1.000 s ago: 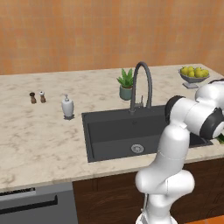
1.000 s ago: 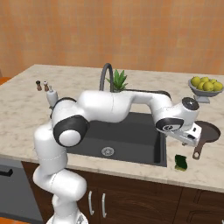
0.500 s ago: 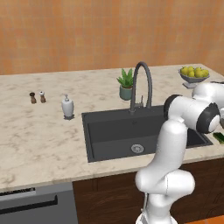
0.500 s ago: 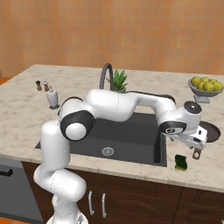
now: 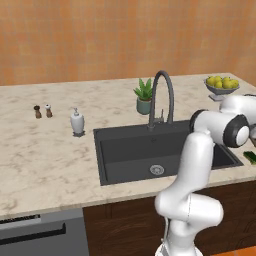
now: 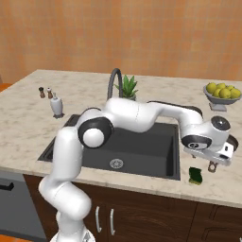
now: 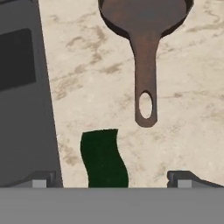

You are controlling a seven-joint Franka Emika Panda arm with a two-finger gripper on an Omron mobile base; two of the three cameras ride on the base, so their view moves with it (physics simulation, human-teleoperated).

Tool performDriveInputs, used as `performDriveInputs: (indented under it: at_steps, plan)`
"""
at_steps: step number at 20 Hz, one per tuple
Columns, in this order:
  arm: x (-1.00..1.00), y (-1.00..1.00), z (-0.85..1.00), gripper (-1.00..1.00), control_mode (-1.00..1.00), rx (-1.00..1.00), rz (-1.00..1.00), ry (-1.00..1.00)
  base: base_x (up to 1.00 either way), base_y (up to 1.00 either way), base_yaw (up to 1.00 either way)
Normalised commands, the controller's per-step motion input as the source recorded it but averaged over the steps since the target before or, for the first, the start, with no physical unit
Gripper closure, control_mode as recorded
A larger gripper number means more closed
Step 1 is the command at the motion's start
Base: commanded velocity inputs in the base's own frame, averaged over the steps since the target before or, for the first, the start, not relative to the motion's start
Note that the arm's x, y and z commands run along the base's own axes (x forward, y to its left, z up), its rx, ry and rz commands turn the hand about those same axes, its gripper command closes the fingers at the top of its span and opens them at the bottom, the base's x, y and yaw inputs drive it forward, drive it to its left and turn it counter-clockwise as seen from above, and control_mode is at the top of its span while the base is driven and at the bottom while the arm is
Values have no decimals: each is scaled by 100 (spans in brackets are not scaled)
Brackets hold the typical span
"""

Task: Pick the pan and sponge and place them into the sink. Then turn on the water.

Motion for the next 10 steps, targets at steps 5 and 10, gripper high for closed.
performDriveInputs:
  at_steps: [5, 10]
  plan:
    - [2, -9, -23, -100, -100, 0, 6, 0, 0, 0, 0]
    - [13, -17, -18, -100, -100, 0, 6, 0, 0, 0, 0]
